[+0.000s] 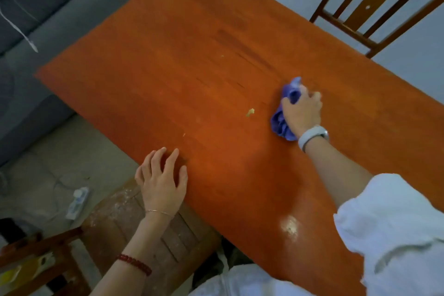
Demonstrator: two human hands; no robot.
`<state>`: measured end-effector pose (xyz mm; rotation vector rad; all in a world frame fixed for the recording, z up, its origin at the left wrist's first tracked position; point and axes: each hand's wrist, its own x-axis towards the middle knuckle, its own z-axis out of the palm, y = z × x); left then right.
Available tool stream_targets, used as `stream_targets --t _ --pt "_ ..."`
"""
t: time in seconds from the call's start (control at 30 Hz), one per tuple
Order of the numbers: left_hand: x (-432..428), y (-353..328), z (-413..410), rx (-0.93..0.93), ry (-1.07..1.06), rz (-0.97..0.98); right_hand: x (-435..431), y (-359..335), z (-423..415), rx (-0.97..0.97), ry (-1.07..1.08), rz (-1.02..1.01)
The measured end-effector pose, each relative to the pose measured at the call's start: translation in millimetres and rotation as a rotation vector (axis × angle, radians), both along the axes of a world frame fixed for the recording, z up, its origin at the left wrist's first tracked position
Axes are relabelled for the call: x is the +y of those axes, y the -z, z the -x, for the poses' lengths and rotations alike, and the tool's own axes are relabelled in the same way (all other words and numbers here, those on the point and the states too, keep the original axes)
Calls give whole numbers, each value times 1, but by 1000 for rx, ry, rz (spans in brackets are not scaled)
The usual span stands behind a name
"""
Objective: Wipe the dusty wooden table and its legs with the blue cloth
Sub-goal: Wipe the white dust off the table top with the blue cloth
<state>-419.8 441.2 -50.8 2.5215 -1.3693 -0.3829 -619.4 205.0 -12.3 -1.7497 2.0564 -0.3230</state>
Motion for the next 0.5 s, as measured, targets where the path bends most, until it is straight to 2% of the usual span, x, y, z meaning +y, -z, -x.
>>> stream_targets --t 0.07,0.13,0.17,0.23,0.33,0.4,0.43,0.5 --pt "2 -2 -3 23 -3 32 37 5 -43 -34 -399 -19" --pt "5 -4 -9 20 -52 67 83 3 -76 -206 -821 -200" --pt "7 -5 -14 1 -97 65 97 -1 -82 -296 -941 -285" --pt "8 -6 -28 -14 -201 0 86 -4 -83 -383 -894 -214" --pt "8 -5 -46 37 -290 -73 20 5 -75 -210 -502 47" --pt "10 -6 -53 58 -303 -34 1 6 -80 -101 -333 23" --pt "11 -5 -56 74 -301 -2 8 6 -88 -42 -356 13" --pt "17 -3 -64 91 -264 53 49 9 -110 15 -659 18"
